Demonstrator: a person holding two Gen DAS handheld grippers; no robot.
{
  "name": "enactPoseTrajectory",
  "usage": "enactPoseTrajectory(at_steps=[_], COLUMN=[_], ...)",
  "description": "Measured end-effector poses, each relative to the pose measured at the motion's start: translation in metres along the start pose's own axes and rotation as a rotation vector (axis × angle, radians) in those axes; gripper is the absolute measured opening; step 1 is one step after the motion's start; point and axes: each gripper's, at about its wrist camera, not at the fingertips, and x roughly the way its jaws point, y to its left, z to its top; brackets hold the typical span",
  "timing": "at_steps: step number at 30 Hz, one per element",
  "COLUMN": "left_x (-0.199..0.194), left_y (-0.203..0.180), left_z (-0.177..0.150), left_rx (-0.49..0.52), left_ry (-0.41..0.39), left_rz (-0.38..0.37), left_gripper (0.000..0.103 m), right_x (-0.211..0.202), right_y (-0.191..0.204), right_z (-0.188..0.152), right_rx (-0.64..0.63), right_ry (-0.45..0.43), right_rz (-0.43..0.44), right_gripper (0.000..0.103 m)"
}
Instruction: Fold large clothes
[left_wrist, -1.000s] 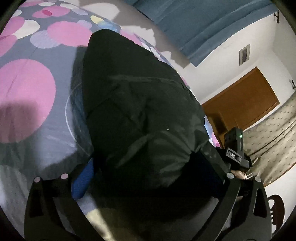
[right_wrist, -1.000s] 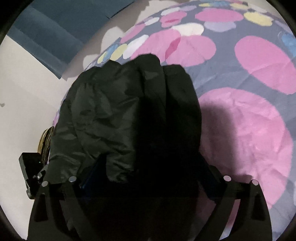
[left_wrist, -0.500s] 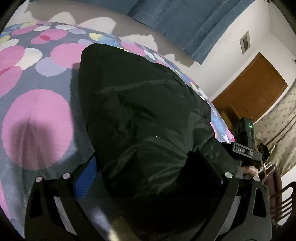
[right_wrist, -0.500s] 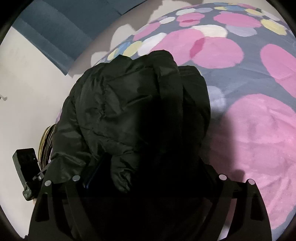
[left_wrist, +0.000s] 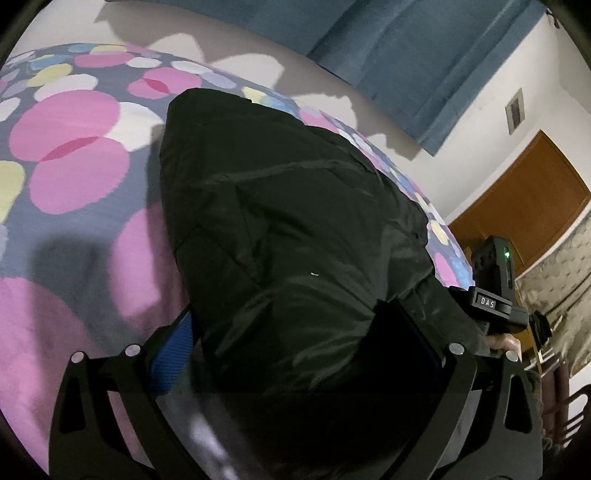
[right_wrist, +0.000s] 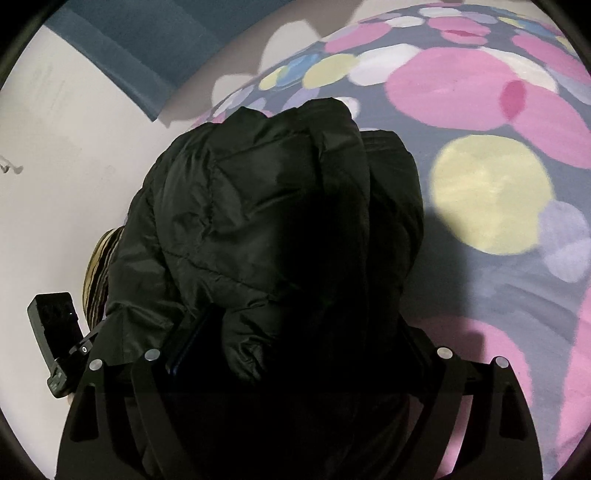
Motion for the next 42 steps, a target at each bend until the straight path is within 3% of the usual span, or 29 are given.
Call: enactPoseTrajectory(at_steps=[16, 37, 42], left_x=[-0.018, -0.020, -0.024], left_y=[0.040, 0.040, 0.036], left_z=[0.013, 0.011, 0.011], left_rx=[-0.017, -0.010, 0.006], left_ry=[-0.041, -0.046, -0.061], left_rz=[0.038, 0.048, 0.081], left_gripper=[0.099, 0.099, 0.099], right_x=[0.035, 0.038, 0.036], right_y=[0.027, 0.022, 0.016], right_z=[0.013, 0.005, 0.004], right_rx=[-0.023, 0.013, 0.040], right_ry=[0.021, 0.002, -0.013], right_rz=[0.028, 0.070, 0.096], right_gripper=[0.087, 0.087, 0.087])
